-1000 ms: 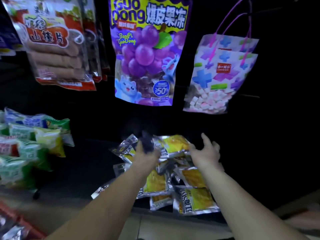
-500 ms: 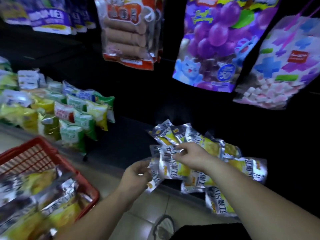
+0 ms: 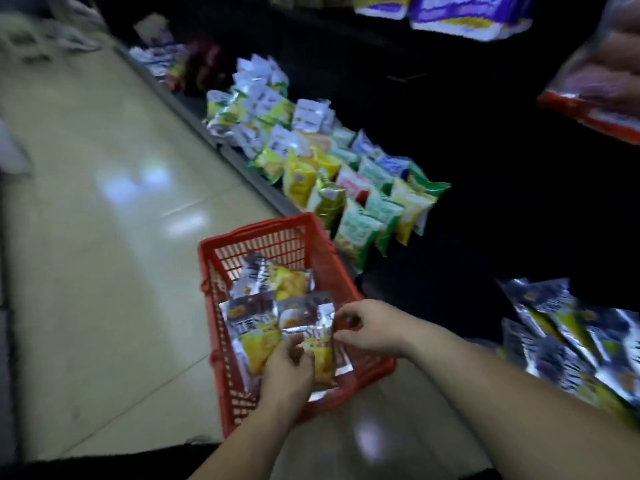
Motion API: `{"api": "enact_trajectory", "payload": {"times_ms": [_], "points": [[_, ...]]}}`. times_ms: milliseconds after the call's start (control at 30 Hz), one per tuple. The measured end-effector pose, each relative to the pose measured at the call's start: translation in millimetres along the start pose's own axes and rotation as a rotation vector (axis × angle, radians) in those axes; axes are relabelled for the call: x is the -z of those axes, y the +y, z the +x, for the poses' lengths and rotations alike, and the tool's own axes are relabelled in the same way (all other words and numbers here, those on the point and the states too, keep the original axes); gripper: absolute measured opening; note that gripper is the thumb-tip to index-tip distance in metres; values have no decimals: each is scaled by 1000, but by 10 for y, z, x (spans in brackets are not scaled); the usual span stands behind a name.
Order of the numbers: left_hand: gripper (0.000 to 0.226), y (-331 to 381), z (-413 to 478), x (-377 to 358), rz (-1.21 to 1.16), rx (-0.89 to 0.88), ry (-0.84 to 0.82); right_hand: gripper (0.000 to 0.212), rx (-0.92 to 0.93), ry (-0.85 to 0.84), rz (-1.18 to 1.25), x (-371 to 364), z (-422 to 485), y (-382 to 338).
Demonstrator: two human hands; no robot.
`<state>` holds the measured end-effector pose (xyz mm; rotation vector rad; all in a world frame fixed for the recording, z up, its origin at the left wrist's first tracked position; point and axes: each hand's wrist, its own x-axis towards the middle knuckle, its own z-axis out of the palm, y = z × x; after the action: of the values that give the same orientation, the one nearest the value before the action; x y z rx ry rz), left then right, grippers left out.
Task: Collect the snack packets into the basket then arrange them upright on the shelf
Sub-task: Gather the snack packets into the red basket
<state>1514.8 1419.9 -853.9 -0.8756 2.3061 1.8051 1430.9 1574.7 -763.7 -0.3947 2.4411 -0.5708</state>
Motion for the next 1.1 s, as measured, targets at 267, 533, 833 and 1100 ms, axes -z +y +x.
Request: {"api": "enact_trajectory", "payload": {"times_ms": [267,533,833,1100], "points": [[38,-194,468,608,24,67,52,56,48,-50,-4,-438,829,-372],[46,31,1626,554,365,-114,67,72,-6,-27,168,-712,2092,-39],[115,-228,2631,453,828,175,-165,104,14,-147,-274,-1077,2582,375],[103,-532,2698,442,592,26,-198,7,97,-84,-495,-1065,2553,381]]}}
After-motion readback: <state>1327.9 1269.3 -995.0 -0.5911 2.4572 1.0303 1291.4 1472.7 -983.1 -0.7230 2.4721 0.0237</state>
